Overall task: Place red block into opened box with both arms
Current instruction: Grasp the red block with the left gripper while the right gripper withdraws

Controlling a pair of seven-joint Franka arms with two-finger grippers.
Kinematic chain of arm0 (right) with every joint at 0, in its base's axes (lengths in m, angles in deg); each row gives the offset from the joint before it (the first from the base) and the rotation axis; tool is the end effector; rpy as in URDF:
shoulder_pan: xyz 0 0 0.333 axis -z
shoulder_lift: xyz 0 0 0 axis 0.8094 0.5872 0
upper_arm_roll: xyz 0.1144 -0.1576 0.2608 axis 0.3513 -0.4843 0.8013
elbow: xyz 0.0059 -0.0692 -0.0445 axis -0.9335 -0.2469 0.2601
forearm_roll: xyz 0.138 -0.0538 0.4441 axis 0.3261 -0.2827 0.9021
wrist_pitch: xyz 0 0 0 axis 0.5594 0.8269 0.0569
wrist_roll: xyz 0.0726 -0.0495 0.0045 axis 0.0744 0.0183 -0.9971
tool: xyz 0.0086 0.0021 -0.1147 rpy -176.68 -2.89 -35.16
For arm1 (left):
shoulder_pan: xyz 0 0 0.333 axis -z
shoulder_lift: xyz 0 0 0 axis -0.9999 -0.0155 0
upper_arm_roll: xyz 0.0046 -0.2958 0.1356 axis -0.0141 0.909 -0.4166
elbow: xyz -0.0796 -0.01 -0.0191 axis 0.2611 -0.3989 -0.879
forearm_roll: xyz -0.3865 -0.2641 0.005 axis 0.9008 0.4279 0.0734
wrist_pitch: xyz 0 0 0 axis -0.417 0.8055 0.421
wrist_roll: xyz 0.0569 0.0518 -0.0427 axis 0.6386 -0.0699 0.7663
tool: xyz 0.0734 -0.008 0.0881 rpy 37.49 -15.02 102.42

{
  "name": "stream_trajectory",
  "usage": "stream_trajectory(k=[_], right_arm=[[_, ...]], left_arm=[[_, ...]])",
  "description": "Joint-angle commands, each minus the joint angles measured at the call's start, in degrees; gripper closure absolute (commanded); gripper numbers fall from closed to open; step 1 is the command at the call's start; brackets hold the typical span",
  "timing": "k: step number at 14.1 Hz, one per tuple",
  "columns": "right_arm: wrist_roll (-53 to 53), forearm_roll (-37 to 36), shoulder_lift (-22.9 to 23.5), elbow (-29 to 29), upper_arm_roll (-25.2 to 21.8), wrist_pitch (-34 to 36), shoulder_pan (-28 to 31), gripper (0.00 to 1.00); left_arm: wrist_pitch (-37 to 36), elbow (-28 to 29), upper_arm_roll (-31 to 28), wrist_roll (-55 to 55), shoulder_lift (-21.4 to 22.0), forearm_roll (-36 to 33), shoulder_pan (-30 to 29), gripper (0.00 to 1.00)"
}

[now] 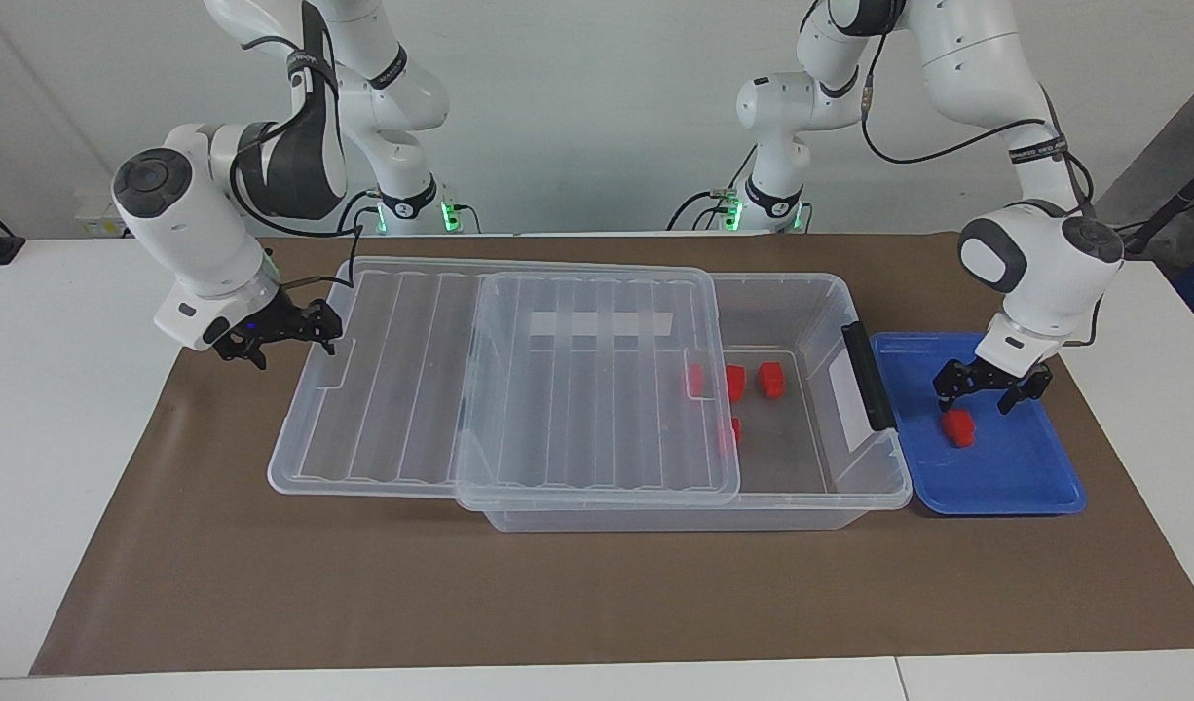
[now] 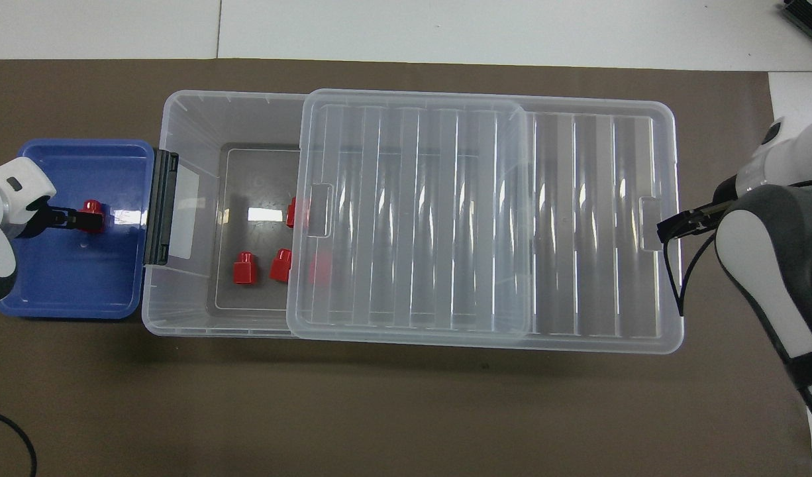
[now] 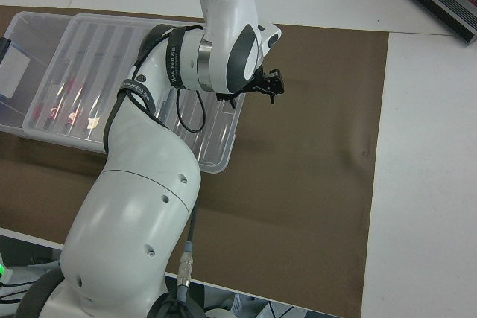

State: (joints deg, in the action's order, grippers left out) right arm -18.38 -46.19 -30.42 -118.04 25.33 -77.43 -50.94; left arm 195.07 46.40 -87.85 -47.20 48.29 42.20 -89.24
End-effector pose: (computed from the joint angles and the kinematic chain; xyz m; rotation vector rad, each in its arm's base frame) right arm 0.6521 -0.0425 0.4334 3.1047 0.3929 -0.1580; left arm 0.6555 0.1459 0.2686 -3.0680 0.2624 -0.2363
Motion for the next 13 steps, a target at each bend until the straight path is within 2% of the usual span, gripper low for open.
stream_trajectory(k=[1, 4, 5, 9, 10, 13], right_arm=[[-4.1, 0.2, -1.0, -0.7, 0.3, -0.1, 2.2, 0.00], [-8.4, 0.1, -0.6, -0.6, 0.3, -0.7, 3.6, 0.00], [-9.8, -0.2, -0.6, -0.6, 0.3, -0.9, 3.8, 0.00], [-12.2, -0.6, -0.6, -0.6, 0.3, -0.8, 5.0, 0.00], [-12.2, -0.6, -0.6, -0.5, 0.3, -0.5, 5.0, 0.00], [-11.5, -0.6, -0.9, -0.1, 0.4, 0.5, 4.4, 0.00]], left_arm=[[1.8, -0.3, -0.2, -0.3, -1.0, 1.1, 0.5, 0.00], [2.2, -0.1, -0.2, -0.2, -1.0, 1.1, 0.5, 0.01], [2.2, -0.1, -0.2, -0.2, -1.1, 1.1, 0.6, 0.03], [2.7, 0.1, -0.1, -0.3, -1.1, 1.1, 0.7, 0.30], [3.0, 0.2, -0.1, -0.3, -1.1, 1.1, 0.7, 0.39], [2.9, 0.2, -0.1, -0.3, -1.1, 1.1, 0.7, 0.83]])
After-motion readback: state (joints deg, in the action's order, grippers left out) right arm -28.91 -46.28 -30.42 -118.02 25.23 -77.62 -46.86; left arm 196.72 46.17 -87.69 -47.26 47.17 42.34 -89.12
